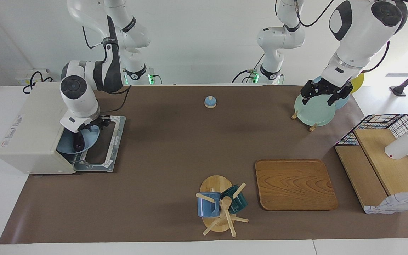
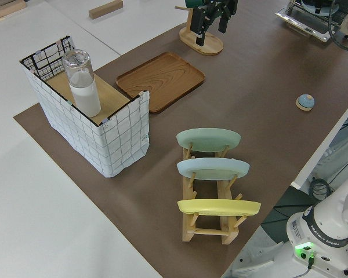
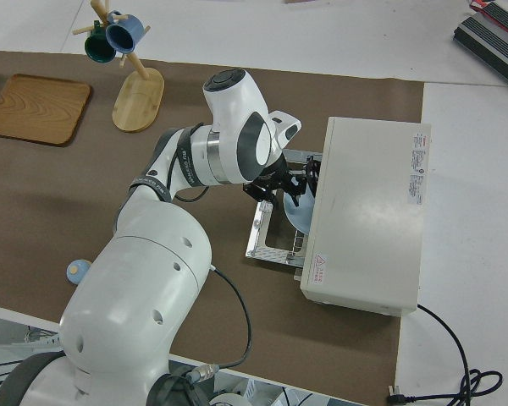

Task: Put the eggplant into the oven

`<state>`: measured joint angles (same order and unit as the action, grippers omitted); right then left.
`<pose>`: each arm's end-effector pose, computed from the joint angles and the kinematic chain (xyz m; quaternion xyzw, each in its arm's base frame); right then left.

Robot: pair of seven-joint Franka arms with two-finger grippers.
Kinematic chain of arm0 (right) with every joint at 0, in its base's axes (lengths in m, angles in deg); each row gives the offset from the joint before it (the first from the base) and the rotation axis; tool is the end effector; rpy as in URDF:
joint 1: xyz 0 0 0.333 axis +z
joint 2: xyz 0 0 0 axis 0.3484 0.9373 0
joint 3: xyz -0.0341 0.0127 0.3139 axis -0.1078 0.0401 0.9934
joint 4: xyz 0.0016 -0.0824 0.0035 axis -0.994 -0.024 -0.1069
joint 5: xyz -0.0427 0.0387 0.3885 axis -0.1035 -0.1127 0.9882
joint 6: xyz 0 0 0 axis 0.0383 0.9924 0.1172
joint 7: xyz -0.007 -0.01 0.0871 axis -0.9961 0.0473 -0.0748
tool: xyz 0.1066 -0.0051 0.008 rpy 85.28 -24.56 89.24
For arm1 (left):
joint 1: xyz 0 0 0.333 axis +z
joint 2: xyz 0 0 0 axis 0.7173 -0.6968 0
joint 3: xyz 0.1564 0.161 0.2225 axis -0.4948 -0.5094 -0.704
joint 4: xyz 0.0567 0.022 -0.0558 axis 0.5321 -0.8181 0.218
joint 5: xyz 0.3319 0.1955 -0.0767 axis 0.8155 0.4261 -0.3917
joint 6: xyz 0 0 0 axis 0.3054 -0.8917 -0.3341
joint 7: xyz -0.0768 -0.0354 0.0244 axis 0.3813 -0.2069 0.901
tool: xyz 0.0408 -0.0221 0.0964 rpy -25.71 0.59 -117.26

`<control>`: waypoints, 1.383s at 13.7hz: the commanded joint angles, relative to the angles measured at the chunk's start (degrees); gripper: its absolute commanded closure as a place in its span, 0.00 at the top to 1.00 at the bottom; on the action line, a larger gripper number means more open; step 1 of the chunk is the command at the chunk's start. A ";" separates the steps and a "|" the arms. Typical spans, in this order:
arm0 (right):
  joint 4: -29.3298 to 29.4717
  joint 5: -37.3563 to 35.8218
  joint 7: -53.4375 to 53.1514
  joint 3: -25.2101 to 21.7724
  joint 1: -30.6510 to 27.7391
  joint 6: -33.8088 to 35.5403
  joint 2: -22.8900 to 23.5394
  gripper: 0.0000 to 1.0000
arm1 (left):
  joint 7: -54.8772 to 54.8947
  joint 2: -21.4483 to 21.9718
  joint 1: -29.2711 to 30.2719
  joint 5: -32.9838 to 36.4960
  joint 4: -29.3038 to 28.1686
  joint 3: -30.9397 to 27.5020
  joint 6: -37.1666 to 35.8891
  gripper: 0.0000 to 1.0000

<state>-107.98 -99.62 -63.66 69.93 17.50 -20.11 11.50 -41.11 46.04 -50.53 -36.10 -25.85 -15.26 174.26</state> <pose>0.5417 -0.0302 0.3874 0.9814 0.1129 -0.1203 0.0984 0.5450 -0.0720 0.5879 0.9976 -0.0623 -0.0280 0.0075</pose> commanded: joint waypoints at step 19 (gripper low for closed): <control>-9.19 2.74 -10.48 0.53 5.09 -20.81 4.86 0.00 | 0.62 0.35 0.74 0.76 0.50 0.38 -1.12 1.00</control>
<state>-115.65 -95.97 -75.17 70.09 23.70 -39.73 17.21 -41.11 46.04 -50.52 -36.10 -25.85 -15.26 174.26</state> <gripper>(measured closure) 0.991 0.000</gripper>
